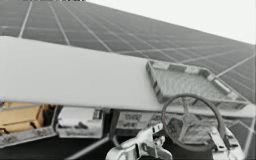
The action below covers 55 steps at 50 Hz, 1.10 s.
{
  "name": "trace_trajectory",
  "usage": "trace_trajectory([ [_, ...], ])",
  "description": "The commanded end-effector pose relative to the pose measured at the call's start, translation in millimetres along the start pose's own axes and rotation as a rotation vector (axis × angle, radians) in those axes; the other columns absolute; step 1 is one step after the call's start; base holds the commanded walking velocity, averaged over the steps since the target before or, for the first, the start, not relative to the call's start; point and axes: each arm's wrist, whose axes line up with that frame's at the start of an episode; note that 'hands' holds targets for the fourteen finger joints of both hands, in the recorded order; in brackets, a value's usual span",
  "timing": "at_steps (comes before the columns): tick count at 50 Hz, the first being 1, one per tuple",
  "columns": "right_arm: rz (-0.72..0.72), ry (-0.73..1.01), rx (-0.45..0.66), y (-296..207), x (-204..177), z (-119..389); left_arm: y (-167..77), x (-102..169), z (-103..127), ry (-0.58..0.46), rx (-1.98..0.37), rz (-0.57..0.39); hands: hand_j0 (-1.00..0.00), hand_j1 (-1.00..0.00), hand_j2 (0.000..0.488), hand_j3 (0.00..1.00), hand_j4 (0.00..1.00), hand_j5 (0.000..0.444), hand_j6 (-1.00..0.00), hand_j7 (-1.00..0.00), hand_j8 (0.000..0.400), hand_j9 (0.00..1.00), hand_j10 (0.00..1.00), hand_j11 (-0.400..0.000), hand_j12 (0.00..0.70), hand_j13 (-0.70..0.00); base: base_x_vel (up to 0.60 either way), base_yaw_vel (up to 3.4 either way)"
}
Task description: Pick up and drop off the object
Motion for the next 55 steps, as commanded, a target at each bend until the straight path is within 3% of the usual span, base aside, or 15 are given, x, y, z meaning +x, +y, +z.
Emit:
trace_trajectory([
  [1, 0.177, -0.01, 0.081, 54.6, -13.2, 5.8, -0.1, -9.5, 3.5, -0.039, 0.005, 0.017, 0.0, 0.0, 0.0, 1.0, 1.0, 0.0, 0.0, 0.0, 0.0, 1.0, 1.0, -0.4, 0.0, -0.7, 0.14, 1.27],
  [55, 0.177, -0.01, 0.081, 54.6, -13.2, 5.8, -0.1, -9.5, 3.5, -0.039, 0.005, 0.017, 0.0, 0.0, 0.0, 1.0, 1.0, 0.0, 0.0, 0.0, 0.0, 1.0, 1.0, -0.4, 0.0, -0.7, 0.14, 1.29],
])
